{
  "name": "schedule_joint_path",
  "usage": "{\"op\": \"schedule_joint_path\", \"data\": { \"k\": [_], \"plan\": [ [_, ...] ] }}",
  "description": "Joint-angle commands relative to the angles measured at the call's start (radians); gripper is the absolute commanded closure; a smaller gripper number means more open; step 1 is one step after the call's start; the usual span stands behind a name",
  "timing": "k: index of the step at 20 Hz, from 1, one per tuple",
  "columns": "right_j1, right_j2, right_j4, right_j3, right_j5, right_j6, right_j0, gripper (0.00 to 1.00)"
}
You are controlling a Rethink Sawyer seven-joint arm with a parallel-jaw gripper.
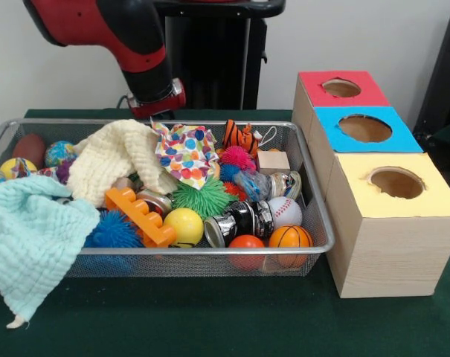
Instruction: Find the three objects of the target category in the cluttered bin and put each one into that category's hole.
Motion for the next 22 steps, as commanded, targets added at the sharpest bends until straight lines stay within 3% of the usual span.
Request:
{"op": "schedule_joint_path", "data": {
  "k": [1,13,22],
  "plan": [
    [-0.054,0.109,-0.025,-0.212,0.169,-0.089,0.003,1.0],
    [-0.097,0.177,-0.096,-0.32,0.329,-0.204,-0.016,1.0],
    [-0.109,0.268,-0.157,-0.398,0.433,-0.312,-0.041,1.0]
  ]
}}
